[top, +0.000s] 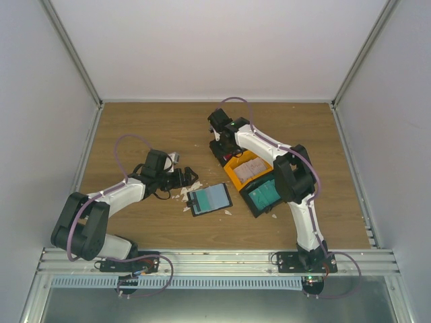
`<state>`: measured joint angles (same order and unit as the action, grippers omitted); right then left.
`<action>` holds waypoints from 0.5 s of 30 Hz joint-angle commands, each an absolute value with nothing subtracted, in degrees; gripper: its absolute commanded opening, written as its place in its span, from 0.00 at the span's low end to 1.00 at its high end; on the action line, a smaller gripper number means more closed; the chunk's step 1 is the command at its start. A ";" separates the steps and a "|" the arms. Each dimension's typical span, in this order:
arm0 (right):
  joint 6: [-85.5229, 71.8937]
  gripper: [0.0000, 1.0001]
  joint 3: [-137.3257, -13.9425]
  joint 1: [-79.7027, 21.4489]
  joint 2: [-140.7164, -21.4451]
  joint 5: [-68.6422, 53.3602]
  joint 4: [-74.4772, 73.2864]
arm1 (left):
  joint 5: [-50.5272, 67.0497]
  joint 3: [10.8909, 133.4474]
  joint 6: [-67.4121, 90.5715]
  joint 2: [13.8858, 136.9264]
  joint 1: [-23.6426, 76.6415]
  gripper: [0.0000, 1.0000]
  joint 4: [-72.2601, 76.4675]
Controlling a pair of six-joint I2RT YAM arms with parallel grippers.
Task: Put the credit cards into the card holder
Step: Pick up the credit card from the storage box.
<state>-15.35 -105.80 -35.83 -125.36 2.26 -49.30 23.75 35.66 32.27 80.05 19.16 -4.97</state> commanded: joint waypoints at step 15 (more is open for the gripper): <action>-15.99 0.01 -105.56 -35.95 -121.05 2.06 -49.92 | 24.04 35.51 31.16 80.24 18.65 0.99 -3.07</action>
